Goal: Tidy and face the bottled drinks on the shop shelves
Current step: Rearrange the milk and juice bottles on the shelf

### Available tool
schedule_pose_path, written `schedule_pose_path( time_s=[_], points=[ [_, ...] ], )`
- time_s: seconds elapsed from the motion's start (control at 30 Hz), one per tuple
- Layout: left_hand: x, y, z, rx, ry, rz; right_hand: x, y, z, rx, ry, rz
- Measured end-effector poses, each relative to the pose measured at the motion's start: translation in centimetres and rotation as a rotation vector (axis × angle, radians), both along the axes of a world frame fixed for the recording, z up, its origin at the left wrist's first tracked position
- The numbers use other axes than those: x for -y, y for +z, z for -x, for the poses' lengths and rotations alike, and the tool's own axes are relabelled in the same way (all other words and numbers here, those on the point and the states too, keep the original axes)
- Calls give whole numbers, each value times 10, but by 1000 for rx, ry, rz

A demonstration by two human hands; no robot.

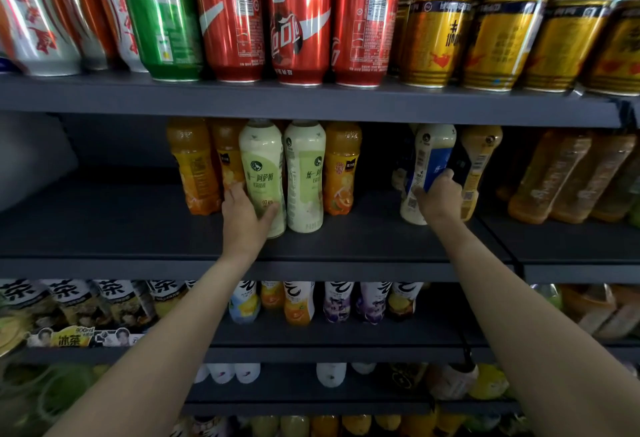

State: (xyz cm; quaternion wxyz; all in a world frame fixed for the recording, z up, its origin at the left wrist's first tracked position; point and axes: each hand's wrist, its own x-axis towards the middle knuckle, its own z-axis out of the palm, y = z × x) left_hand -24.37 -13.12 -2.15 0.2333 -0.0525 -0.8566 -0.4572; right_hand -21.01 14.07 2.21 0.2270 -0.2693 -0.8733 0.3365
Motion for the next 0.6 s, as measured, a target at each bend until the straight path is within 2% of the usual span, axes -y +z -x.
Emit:
schedule_pose_path(
  time_s=[0.17, 0.43, 0.6],
  points=[
    [-1, -1, 0, -13, 8, 15, -6, 1, 5, 10, 66, 22],
    [-4, -1, -1, 5, 23, 19, -15, -3, -8, 38, -44, -149],
    [-3, -1, -3, 16, 16, 0, -12, 3, -8, 41, -62, -147]
  ],
)
